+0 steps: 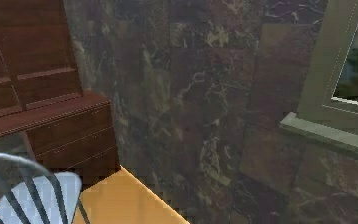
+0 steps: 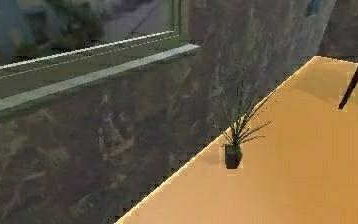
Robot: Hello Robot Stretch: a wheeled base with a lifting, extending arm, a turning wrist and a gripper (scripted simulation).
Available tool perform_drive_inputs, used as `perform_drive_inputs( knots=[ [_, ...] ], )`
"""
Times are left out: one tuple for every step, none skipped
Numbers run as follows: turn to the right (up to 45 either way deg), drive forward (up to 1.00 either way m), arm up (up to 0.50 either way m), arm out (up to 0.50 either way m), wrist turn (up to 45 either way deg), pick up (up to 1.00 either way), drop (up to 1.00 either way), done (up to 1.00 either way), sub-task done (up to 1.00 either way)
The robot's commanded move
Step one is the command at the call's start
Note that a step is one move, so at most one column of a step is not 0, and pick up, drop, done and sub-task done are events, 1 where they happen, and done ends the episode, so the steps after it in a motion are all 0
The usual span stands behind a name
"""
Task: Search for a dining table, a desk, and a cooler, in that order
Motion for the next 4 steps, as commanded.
perform_drive_inputs(
  knots=[
    [0.0,0.25,0.00,0.00,0.0,0.00,0.00,0.00,0.00],
    [-45.0,0.00,0.00,0.00,0.0,0.00,0.00,0.00,0.00],
    [0.0,0.00,0.00,0.00,0.0,0.00,0.00,0.00,1.00],
    [-45.0,0.00,0.00,0.00,0.0,0.00,0.00,0.00,0.00]
  ],
)
